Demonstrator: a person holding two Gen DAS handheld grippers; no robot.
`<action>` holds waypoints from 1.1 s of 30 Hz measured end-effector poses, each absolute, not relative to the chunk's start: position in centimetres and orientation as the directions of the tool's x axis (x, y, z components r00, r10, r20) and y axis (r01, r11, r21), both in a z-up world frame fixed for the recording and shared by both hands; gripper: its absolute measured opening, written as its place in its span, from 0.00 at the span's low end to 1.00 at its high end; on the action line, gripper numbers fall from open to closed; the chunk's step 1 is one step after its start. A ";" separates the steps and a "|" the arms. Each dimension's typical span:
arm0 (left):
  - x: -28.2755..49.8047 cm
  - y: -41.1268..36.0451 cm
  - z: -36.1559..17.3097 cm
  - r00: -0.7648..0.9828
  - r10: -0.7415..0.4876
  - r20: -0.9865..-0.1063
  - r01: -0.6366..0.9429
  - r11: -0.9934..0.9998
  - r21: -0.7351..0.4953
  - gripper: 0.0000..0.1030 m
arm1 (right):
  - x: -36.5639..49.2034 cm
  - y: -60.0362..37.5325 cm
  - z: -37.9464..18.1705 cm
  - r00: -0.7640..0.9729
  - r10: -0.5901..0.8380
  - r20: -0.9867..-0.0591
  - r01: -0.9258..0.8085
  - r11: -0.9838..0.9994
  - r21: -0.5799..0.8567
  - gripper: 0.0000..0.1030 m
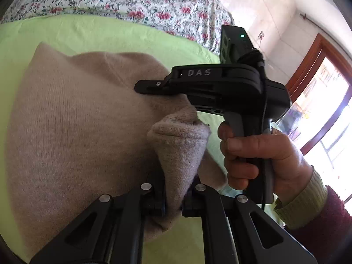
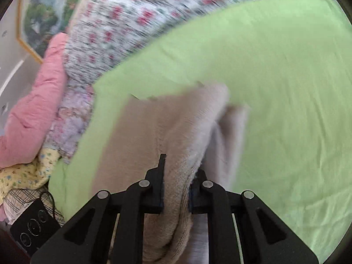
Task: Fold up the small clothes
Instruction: 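Lift the held side and fold it over onto the other half with both grippers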
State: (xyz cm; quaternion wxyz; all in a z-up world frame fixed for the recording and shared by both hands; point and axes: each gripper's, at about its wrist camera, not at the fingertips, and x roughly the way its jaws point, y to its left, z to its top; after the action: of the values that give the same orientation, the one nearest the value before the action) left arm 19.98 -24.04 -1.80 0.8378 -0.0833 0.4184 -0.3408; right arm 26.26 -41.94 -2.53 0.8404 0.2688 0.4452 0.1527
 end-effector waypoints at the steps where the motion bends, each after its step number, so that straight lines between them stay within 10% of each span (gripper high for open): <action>1: 20.0 -24.0 -1.8 0.419 -0.641 -0.643 0.500 0.754 -0.426 0.07 | 26.2 -42.2 -2.7 0.564 0.504 -0.654 -0.021 0.801 0.599 0.16; 15: 19.2 -22.8 -1.3 0.346 -0.695 -0.630 0.523 0.701 -0.485 0.30 | 25.3 -42.5 -1.8 0.577 0.431 -0.694 0.002 0.848 0.529 0.29; 21: 17.1 -18.9 0.6 0.349 -0.710 -0.611 0.533 0.687 -0.494 0.56 | 22.9 -42.7 -0.4 0.605 0.389 -0.695 0.012 0.868 0.496 0.64; 33: 23.7 -11.5 2.0 0.430 -0.649 -0.627 0.347 0.760 -0.549 0.78 | 21.7 -43.6 -1.4 0.582 0.448 -0.679 0.043 0.817 0.575 0.69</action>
State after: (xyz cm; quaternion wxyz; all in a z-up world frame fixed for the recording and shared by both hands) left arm 23.74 -11.51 2.04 0.8282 -0.1711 0.4409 -0.3008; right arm 21.71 -43.63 -1.43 0.8449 0.2777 0.4412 0.1198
